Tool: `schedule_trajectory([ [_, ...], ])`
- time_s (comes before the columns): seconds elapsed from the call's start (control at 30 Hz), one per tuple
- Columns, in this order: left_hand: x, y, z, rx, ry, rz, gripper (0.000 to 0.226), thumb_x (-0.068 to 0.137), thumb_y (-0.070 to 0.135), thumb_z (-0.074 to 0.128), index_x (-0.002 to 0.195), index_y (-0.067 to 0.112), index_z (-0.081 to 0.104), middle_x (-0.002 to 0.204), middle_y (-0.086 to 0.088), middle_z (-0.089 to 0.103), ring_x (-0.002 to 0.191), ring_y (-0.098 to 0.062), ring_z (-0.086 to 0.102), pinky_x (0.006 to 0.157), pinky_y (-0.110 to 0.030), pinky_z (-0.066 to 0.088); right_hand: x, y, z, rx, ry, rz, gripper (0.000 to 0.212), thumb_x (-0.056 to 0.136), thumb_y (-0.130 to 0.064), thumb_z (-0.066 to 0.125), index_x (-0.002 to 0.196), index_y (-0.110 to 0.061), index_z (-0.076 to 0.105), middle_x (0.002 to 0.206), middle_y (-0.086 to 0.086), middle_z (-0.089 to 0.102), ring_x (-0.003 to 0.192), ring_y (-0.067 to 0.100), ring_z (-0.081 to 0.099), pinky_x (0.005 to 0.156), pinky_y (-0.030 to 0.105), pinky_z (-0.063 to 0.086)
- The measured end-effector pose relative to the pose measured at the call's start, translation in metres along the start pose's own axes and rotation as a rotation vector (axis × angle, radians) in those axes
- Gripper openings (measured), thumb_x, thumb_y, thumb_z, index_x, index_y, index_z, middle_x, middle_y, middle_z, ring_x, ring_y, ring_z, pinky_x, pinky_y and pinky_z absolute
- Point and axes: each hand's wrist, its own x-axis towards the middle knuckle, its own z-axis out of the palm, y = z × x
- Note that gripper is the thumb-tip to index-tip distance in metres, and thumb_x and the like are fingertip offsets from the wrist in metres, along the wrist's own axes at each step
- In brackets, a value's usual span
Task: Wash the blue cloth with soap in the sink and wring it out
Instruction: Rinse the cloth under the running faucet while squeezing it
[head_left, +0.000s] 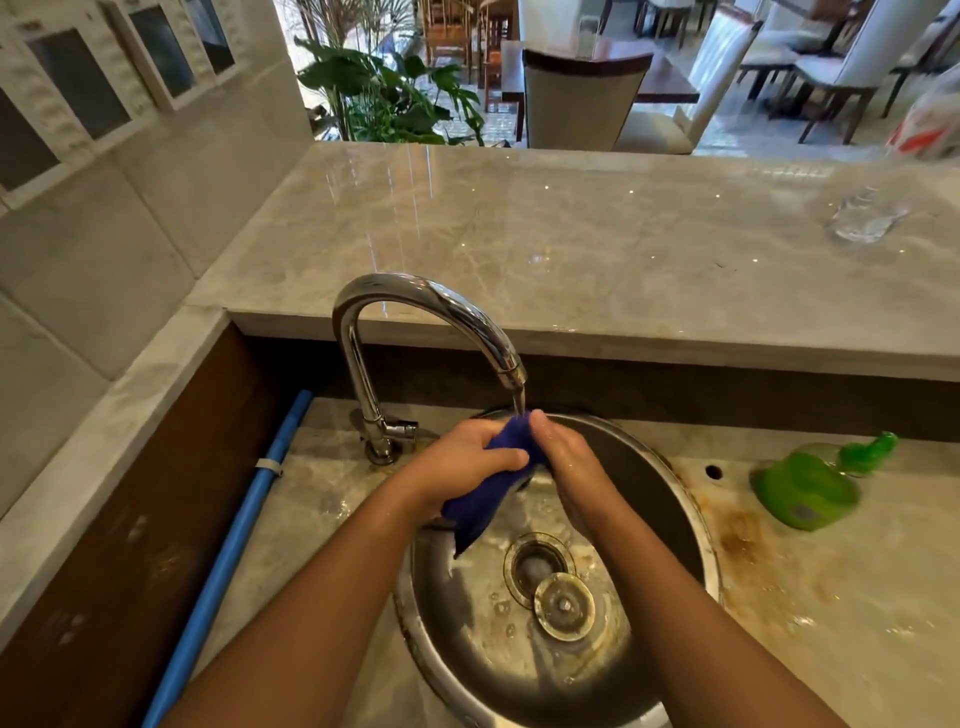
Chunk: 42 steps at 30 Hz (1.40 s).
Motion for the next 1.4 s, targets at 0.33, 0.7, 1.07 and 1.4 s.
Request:
schedule_trajectory([
  [0.33,-0.004,0.023,-0.033,0.255,-0.197,-0.055,0.034,0.093,0.019,0.067,0.125,0.021,0.060,0.114,-0.004,0.069,0.101,-0.020,0.070,0.090,-0.037,0.058,-0.015,-0.001,-0.006,-0.161,-0.081,-0.014,0.020,0.100,-0.026,0.055,0.114,-0.021,0.068,0.104,0.008,0.075,0.094,0.027,0.072,0.082,0.039,0.059],
  [0.7,0.003,-0.041,0.024,-1.164,0.303,-0.054,0.058,0.093,0.059,0.051,0.123,0.011,0.064,0.119,-0.017,0.072,0.109,-0.033,0.067,0.099,-0.050,0.048,-0.017,-0.030,0.010,0.234,0.055,0.067,0.019,0.101,-0.026,0.051,0.112,-0.018,0.064,0.103,0.006,0.075,0.090,0.024,0.072,0.081,0.038,0.057],
  [1.07,0.008,-0.032,0.027,-0.519,0.462,-0.240,0.024,0.102,0.039,0.050,0.106,0.020,0.064,0.103,-0.009,0.074,0.096,-0.028,0.071,0.096,-0.053,0.055,0.004,0.000,-0.003,-0.297,0.359,0.142,0.019,0.102,-0.038,0.048,0.098,-0.025,0.061,0.098,0.006,0.069,0.091,0.023,0.067,0.095,0.052,0.052],
  [1.4,0.009,-0.008,0.036,-0.591,0.526,-0.054,0.026,0.102,0.039,0.050,0.108,0.018,0.064,0.104,-0.016,0.070,0.100,-0.036,0.067,0.097,-0.050,0.052,-0.010,0.044,0.025,0.739,0.063,0.481,0.047,0.098,-0.045,0.051,0.131,-0.012,0.063,0.129,0.018,0.066,0.124,0.035,0.060,0.112,0.050,0.041],
])
